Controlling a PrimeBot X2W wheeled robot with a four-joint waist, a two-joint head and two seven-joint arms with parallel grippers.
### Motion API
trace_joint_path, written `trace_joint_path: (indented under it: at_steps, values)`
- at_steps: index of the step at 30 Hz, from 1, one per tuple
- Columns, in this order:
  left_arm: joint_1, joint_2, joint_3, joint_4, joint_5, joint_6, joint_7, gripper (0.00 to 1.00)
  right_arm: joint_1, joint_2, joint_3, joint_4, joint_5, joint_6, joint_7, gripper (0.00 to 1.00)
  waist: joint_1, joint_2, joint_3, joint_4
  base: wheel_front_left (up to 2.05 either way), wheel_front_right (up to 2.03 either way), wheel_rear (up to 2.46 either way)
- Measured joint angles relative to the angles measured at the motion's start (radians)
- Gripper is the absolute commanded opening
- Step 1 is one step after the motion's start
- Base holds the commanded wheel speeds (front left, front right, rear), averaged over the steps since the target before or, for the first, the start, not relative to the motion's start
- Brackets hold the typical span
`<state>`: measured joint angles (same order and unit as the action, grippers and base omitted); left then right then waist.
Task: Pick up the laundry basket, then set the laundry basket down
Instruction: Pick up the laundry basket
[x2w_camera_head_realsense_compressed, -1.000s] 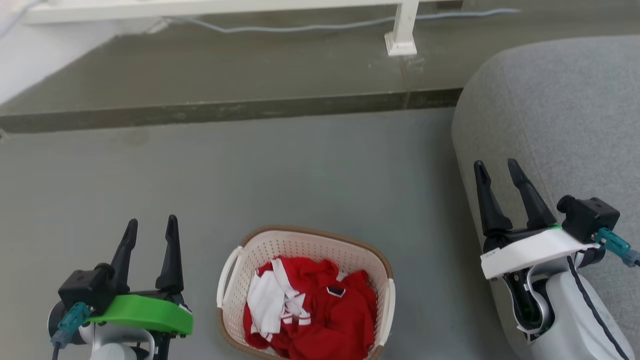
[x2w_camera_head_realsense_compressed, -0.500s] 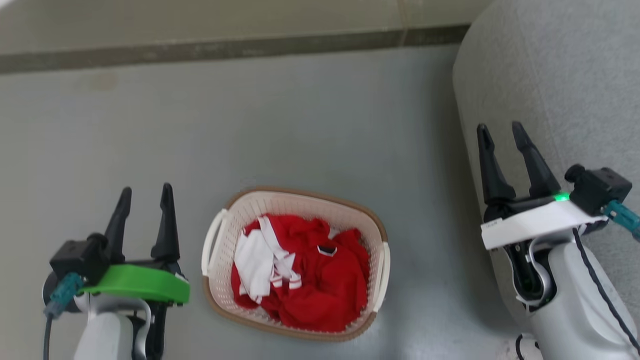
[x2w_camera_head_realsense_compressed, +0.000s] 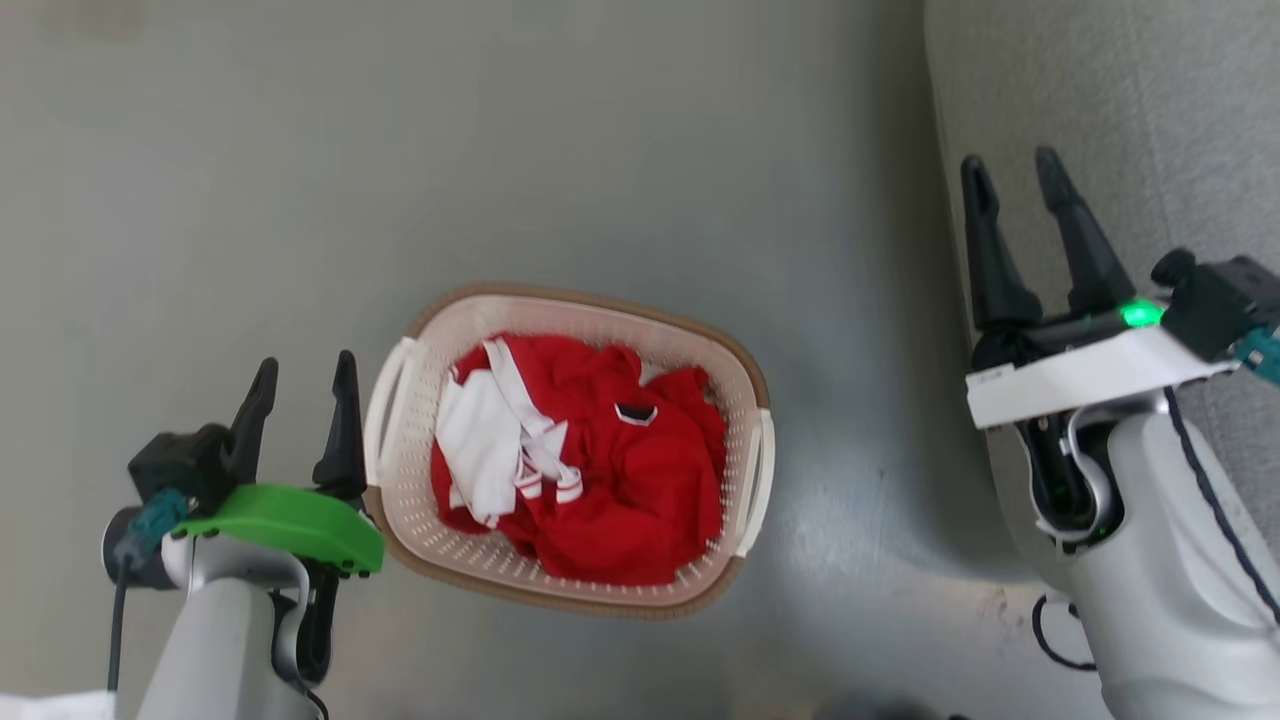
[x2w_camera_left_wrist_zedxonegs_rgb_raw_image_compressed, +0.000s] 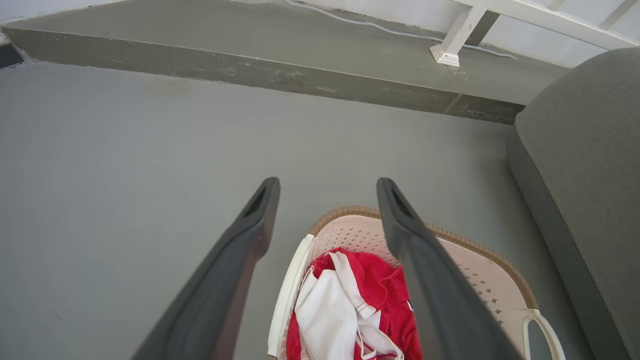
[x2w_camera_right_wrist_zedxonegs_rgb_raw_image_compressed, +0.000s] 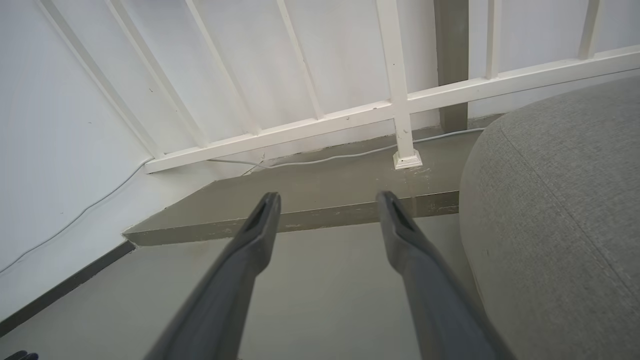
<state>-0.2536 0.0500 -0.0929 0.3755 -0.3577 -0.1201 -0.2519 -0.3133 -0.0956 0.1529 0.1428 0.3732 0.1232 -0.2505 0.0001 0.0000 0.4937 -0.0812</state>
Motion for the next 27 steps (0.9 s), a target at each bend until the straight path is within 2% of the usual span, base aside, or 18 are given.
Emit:
trace_joint_path:
  at_steps: [13,27]
  values:
    - [-0.169,0.039,-0.048,0.257,0.003,-0.004,0.008,1.00,-0.082,-0.014,-0.002,-0.017,0.008,0.000,-0.001,1.00,0.0001,0.0000,0.161,-0.025,0.00,0.00,0.00]
    - [-0.332,0.081,-0.165,0.424,0.024,-0.007,0.063,1.00,-0.138,-0.027,-0.008,-0.025,0.014,0.000,-0.002,1.00,0.0001,0.0000,0.298,-0.042,0.00,0.00,0.00]
